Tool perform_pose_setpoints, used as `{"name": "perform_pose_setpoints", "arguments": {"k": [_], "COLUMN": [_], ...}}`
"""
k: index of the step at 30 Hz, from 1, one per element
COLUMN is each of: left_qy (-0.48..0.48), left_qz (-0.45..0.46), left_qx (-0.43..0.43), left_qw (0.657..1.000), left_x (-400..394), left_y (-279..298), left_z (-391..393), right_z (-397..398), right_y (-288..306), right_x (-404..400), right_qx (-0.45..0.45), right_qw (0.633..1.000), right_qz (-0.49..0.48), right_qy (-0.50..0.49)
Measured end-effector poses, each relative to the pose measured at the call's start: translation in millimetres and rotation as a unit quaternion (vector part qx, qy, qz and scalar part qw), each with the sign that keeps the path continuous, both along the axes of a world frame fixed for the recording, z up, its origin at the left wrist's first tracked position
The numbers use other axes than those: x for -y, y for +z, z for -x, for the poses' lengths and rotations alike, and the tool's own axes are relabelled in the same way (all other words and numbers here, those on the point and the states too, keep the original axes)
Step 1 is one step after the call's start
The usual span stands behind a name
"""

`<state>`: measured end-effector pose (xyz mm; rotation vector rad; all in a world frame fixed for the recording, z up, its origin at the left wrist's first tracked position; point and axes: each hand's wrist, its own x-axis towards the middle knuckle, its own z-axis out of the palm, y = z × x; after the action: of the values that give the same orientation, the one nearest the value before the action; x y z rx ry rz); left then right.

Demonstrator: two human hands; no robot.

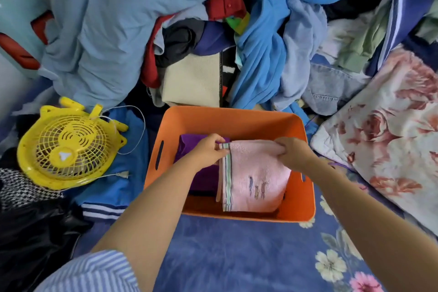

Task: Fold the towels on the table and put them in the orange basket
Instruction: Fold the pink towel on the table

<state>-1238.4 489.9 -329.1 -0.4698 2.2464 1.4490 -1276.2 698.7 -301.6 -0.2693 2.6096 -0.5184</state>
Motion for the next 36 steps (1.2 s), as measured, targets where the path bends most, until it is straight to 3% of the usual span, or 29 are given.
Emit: {"name": "perform_pose_setpoints", "arguments": {"k": [5,10,15,19,21,23,26,30,36], "left_qy": [0.027,0.036,0.077,0.048,-0.028,-0.12,-0.223,-0.239,-0.284], "left_qz": [0.031,0.116,0.183,0.279,0.337,0.361,0.362,0.391,0.389], "left_qx": [0.056,0.016,-0.009,-0.125,-0.225,-0.293,-0.206,-0.128,-0.053], "left_qw": [0.998,0.992,0.98,0.951,0.914,0.877,0.881,0.879,0.875], "left_x": [-12,-22,-28,-38,-41,-45,-48,-55,-56], "left_y": [-69,-102,-126,-133,-138,-149,-165,-181,-159], "left_z": [31,74,82,64,50,38,23,25,38], "right_z": [39,71,65,41,27,16,14,22,27], "right_y": [-59,-96,-131,-149,-157,-169,-190,-199,-185], "right_x": [13,18,25,27,32,34,26,16,18], "right_qx": [0.07,0.109,-0.001,-0.143,-0.211,-0.206,-0.129,-0.093,-0.021], "right_qw": [0.996,0.979,0.951,0.948,0.952,0.97,0.989,0.992,0.994], "right_qz": [-0.058,0.017,0.06,0.091,0.083,0.029,-0.049,-0.08,-0.111], "right_qy": [-0.024,-0.171,-0.303,-0.268,-0.207,-0.123,-0.057,-0.023,-0.014]}}
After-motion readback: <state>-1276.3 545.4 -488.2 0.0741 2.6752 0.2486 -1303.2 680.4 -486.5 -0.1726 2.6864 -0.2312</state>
